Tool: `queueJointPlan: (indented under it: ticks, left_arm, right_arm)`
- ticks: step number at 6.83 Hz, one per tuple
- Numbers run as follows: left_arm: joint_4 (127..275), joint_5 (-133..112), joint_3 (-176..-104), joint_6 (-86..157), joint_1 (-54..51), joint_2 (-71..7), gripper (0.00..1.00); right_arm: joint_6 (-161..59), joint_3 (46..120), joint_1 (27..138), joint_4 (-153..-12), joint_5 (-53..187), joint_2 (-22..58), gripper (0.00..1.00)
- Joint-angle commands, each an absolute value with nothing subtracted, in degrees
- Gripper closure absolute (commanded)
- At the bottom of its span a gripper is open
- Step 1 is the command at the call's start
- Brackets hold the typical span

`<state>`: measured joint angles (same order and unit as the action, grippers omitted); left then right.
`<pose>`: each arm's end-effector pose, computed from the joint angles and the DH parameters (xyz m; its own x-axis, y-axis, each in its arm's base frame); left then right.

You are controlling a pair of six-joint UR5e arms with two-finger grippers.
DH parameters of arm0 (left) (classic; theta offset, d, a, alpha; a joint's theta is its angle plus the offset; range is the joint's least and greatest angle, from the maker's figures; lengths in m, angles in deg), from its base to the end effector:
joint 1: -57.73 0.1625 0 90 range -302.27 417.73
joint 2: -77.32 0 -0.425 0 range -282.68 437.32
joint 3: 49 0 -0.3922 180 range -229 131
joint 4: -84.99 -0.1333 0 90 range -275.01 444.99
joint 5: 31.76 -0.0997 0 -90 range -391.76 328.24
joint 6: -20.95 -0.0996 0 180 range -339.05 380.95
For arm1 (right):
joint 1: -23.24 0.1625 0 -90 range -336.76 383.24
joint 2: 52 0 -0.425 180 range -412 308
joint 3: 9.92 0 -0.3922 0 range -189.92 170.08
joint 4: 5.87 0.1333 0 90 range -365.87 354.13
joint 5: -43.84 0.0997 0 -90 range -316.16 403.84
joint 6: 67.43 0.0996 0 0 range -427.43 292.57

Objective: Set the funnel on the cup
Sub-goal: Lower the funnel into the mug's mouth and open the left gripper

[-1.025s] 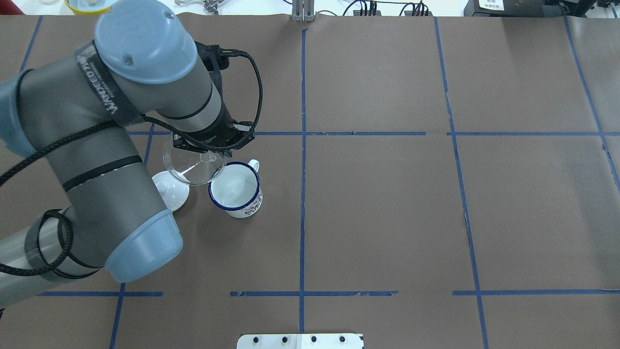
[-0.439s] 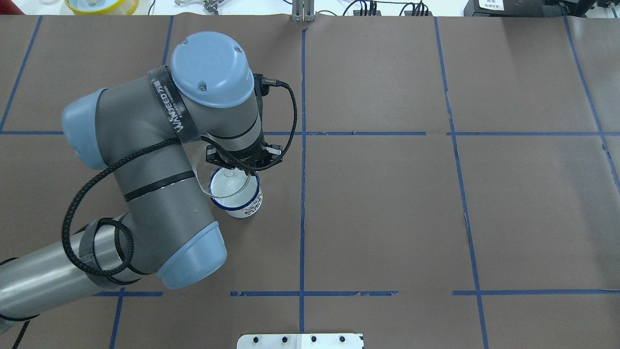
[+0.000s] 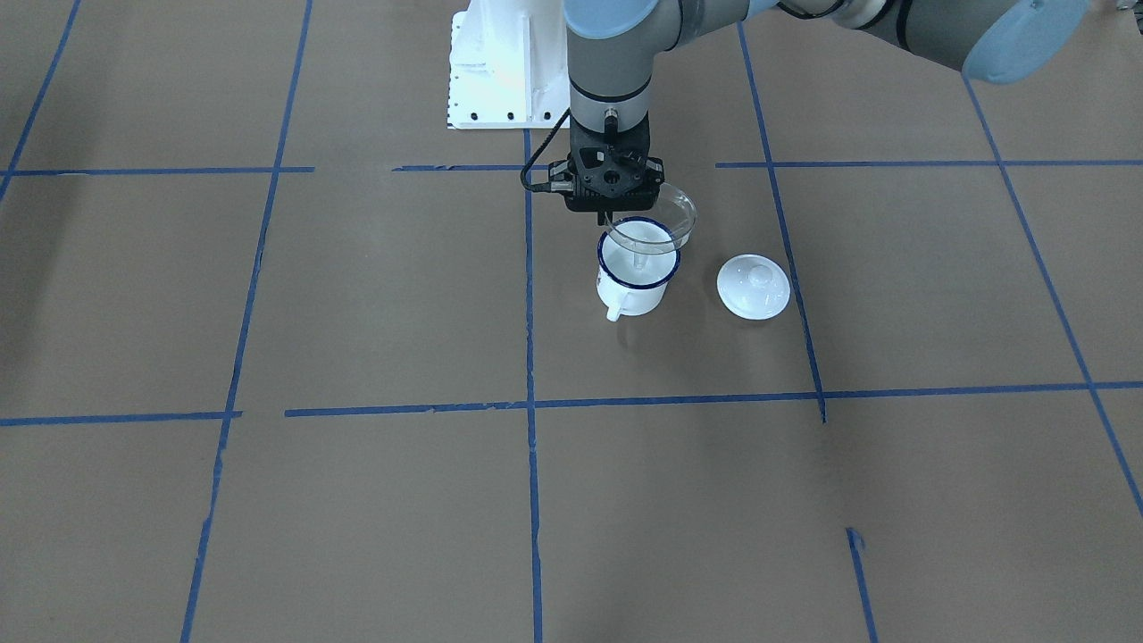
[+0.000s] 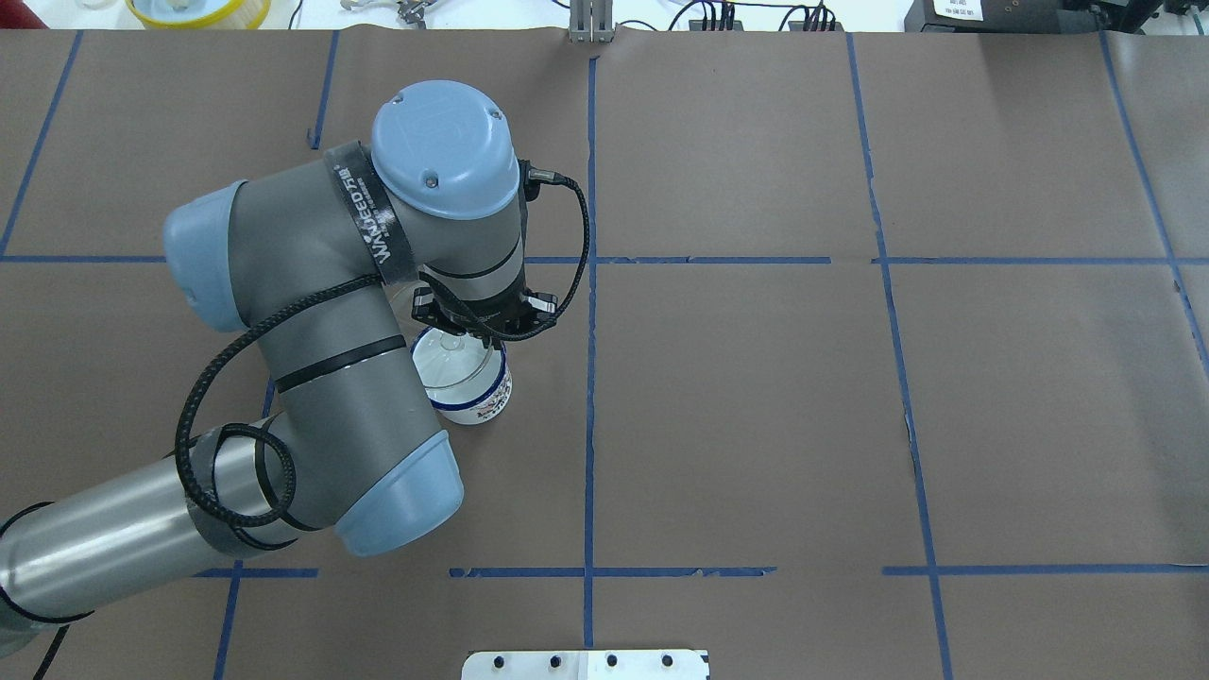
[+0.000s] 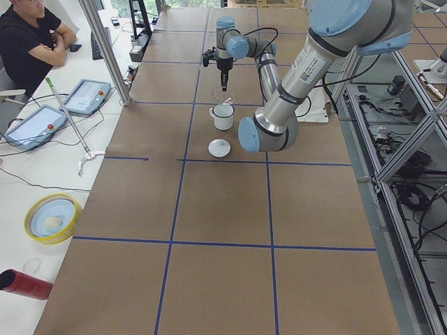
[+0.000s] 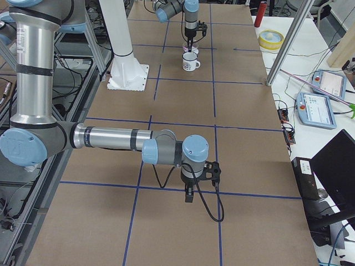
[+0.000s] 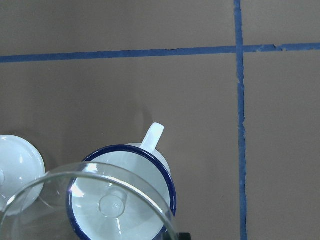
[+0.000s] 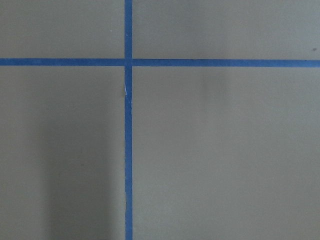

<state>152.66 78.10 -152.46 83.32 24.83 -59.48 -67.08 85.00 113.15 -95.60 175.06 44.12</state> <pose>0.4838 -0.4315 0.1255 0.7423 0.0393 -0.6689 -0.0099 0.9988 0.0477 0.0670 -0.4454 0.6698 0.7522 0.0156 0.6588 -0.0030 0.9998 -0.0203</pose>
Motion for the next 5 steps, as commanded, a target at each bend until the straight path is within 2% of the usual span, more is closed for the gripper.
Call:
queueJointPlan:
  ticks: [1, 2, 3, 5]
  left_arm:
    - [152.8, 78.1, -151.8, 82.2, 24.9, -59.2, 1.00]
    - [154.1, 78.3, -151.7, 82.2, 24.9, -58.9, 0.35]
    - [154.4, 78.1, -151.0, 82.3, 25.0, -59.1, 0.00]
    - [154.4, 78.1, -152.0, 82.3, 25.0, -58.7, 0.00]
  right_arm:
    - [-67.1, 85.0, 113.2, -95.6, 175.1, 44.1, 0.00]
    - [-67.1, 85.0, 113.2, -95.6, 175.1, 44.2, 0.00]
    - [-67.1, 85.0, 113.2, -95.6, 175.1, 44.2, 0.00]
    - [-67.1, 84.9, 113.2, -95.6, 175.1, 44.1, 0.00]
